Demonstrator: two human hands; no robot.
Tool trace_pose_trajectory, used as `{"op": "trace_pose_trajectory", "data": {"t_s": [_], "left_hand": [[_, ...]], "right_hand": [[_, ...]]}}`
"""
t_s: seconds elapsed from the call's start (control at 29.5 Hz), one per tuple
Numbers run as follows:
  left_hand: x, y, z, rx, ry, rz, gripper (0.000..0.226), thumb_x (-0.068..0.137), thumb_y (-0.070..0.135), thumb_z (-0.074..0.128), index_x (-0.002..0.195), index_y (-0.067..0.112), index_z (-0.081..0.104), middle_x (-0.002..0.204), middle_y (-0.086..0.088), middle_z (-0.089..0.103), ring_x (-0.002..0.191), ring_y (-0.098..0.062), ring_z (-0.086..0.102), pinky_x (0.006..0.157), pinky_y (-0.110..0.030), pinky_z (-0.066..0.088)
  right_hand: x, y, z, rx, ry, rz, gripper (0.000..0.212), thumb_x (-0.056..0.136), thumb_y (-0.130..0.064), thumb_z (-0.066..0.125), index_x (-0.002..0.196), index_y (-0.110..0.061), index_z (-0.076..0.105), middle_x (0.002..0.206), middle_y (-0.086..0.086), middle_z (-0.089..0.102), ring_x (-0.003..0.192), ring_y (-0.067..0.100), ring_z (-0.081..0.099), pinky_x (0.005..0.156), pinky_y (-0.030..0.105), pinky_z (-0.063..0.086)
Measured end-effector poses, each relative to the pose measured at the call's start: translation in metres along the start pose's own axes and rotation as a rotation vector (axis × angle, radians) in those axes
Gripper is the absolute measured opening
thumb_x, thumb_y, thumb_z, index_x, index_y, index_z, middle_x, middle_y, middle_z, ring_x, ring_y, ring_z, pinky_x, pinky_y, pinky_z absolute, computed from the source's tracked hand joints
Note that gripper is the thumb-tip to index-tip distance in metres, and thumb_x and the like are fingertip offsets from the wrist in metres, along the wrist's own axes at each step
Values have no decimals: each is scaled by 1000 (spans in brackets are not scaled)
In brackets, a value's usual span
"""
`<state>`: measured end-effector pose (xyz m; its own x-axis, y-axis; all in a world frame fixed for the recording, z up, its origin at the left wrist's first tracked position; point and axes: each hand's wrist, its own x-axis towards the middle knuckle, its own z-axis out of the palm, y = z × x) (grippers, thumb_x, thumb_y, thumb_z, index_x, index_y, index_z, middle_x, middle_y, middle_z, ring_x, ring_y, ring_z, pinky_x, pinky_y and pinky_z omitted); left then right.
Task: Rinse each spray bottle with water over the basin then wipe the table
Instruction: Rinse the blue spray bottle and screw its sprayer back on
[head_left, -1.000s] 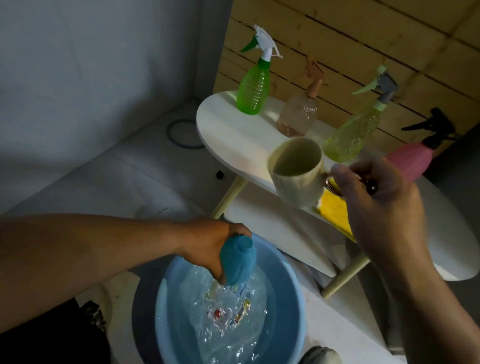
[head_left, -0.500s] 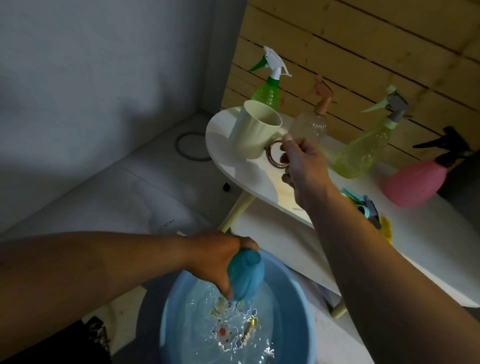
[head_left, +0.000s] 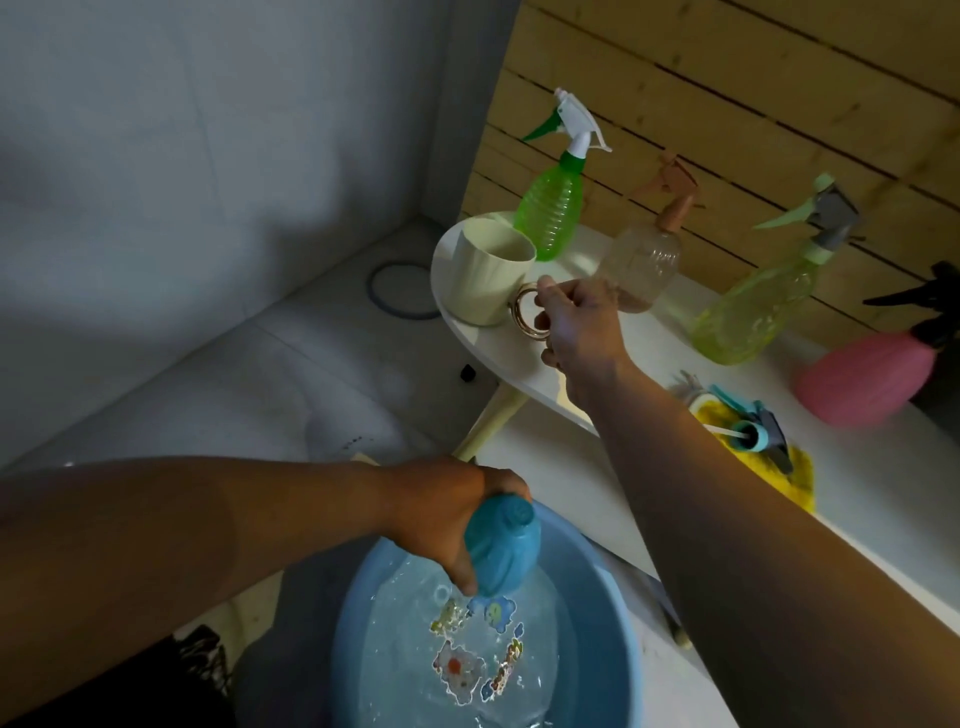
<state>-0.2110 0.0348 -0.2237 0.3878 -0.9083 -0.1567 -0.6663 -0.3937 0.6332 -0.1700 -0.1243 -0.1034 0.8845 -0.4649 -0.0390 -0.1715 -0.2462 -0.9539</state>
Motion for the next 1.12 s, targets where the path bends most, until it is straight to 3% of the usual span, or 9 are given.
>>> {"op": "trace_pose_trajectory", "data": {"t_s": [0.2,0.41,0.51,0.61,0.75,0.85,0.95,1.02,1.12], "left_hand": [[-1,1,-2,28,-15,-6,96,59,43,96,137,38,40,133,15,58,116,-13,59,99,-37,52],[-2,4,-4,50,-22,-16,95,59,47,95,136,42,39,131,17,58,114,-13,59,95,-38,54],[-1,8,-6,58,-26,-35,93,59,48,94,134,45,40,127,18,59,112,-11,59,95,-37,55],[-2,9,-8,65,-8,-53,91,60,49,93,134,47,41,126,18,58,113,-10,56,95,-34,54],[0,12,-10,37,41,-51,90,56,50,95,130,49,44,122,22,58,112,-8,56,93,-34,54],[3,15,-11,9,66,-57,90,55,49,95,129,50,43,121,24,56,112,-7,55,94,-36,54],[6,19,-13,-29,86,-59,90,54,50,94,128,51,43,121,27,54,112,-5,55,95,-36,54],[8,23,-14,-30,97,-56,90,52,53,94,128,51,44,121,26,54,112,-5,54,94,-37,54],[10,28,-15,-8,114,-41,89,54,53,93,129,48,46,125,24,54,114,-7,51,97,-35,52]], "right_hand": [[3,7,1,-43,14,-29,27,98,-41,62,83,-18,61,79,2,65,72,15,54,67,32,41],[-2,0,-12,-139,-11,-34,38,87,-54,72,101,-21,64,88,-2,69,65,13,64,56,27,43],[-7,-5,-38,-322,108,-160,46,84,-60,70,109,-21,66,90,-6,71,77,15,69,70,37,56],[-14,-2,-83,-594,236,-219,28,90,-47,67,102,-21,71,93,0,71,92,27,67,75,35,50],[-24,18,-157,-895,401,-42,29,87,-44,64,100,-18,69,104,14,72,101,40,65,82,42,51],[-27,37,-190,-979,453,160,47,87,-53,64,109,-12,63,109,18,68,102,42,63,82,43,51],[-28,48,-201,-983,478,328,66,83,-69,63,103,-6,60,102,19,66,97,41,63,80,42,52],[-28,53,-203,-908,456,405,68,80,-74,63,87,-6,59,87,14,64,86,37,64,75,41,52],[-25,58,-203,-788,426,439,70,74,-76,66,85,-7,65,85,13,67,84,34,68,72,42,53]]}}
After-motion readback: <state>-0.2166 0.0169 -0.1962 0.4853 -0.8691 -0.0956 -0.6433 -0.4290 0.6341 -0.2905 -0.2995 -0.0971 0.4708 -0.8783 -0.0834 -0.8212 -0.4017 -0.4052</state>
